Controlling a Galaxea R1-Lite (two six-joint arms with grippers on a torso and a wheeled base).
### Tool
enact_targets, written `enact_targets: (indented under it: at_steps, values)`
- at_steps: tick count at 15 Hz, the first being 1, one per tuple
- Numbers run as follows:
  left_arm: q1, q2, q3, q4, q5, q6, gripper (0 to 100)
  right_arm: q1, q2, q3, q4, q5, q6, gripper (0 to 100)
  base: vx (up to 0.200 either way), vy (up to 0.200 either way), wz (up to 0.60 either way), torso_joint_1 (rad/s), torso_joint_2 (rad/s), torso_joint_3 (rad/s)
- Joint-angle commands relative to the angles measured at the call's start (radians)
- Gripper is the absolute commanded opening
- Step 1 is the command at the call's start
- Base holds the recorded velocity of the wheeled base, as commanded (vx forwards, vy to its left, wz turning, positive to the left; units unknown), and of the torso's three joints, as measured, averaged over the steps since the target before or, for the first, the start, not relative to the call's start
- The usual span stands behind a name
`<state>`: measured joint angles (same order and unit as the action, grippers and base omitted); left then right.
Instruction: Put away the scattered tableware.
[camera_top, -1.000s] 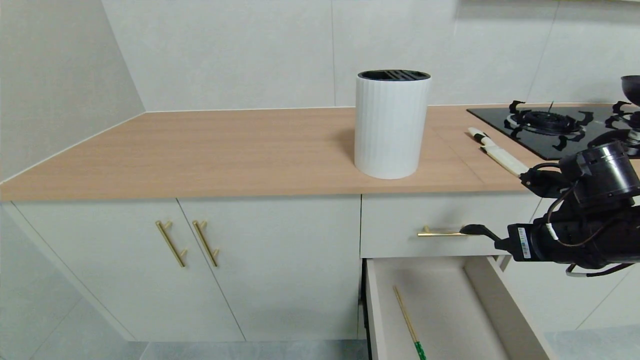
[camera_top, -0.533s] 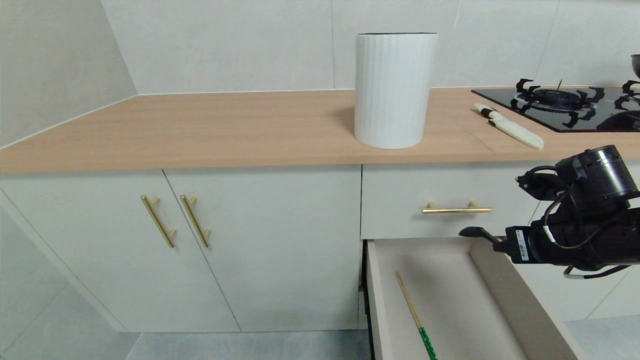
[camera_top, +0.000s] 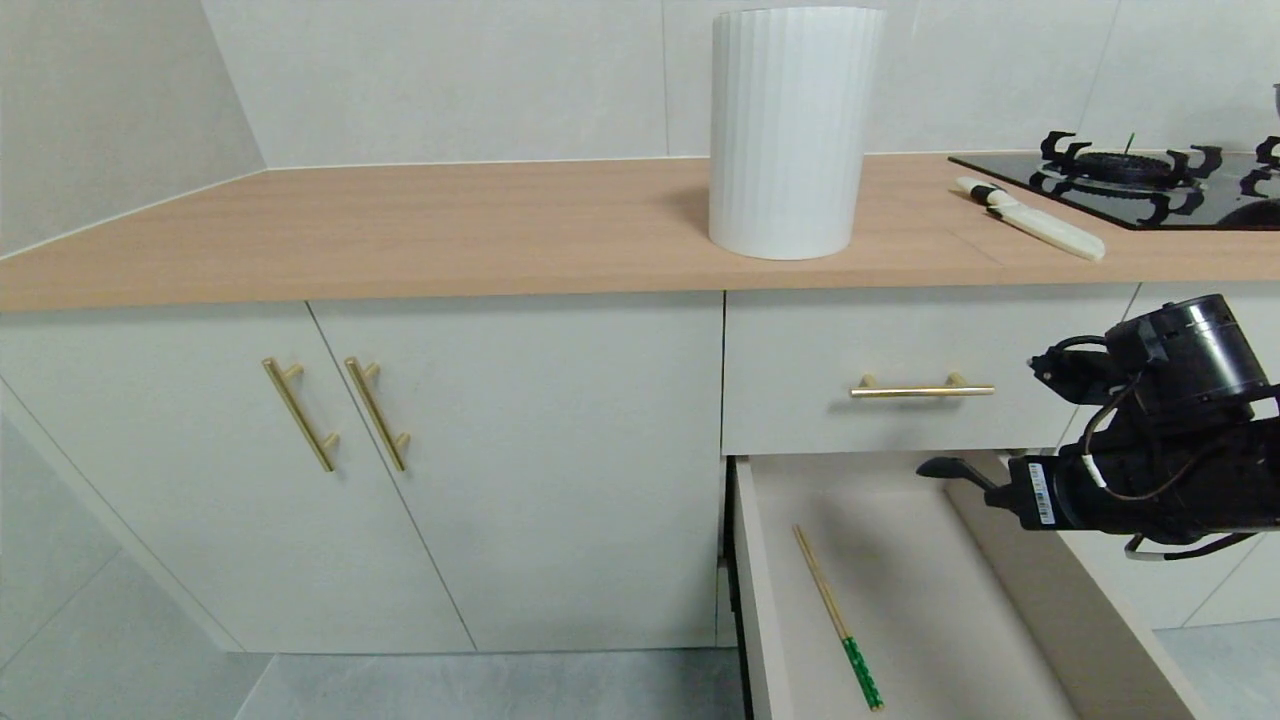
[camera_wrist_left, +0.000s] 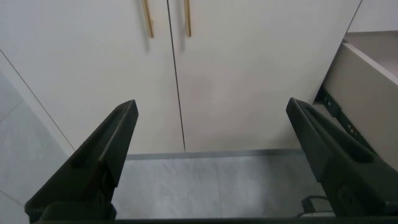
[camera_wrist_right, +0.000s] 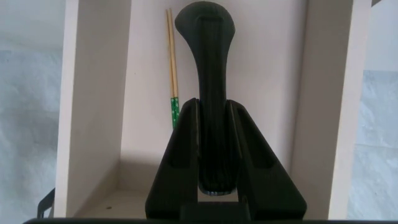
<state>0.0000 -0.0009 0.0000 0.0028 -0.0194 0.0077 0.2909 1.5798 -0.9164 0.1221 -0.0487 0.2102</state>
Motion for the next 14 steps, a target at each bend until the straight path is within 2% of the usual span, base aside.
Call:
enact_targets:
  at_steps: [1,7,11,14]
  values:
    - [0.000,0.001,0.000,0.000,-0.001,0.000,100,0.002,0.002,0.001,0.001,0.000,0.000,0,0.000,0.000,0.00,0.000,0.00,0.000]
    - [0.000,0.001,0.000,0.000,-0.001,0.000,100,0.014,0.078,0.013,-0.019,-0.002,-0.023,0,0.000,0.000,0.00,0.000,0.00,0.000]
    - [0.000,0.001,0.000,0.000,-0.001,0.000,100,0.013,0.250,0.065,-0.234,-0.030,-0.018,0,0.000,0.000,0.00,0.000,0.00,0.000]
    - [0.000,0.001,0.000,0.000,0.001,0.000,100,0.013,0.328,0.068,-0.271,-0.040,-0.018,0,0.000,0.000,0.00,0.000,0.00,0.000]
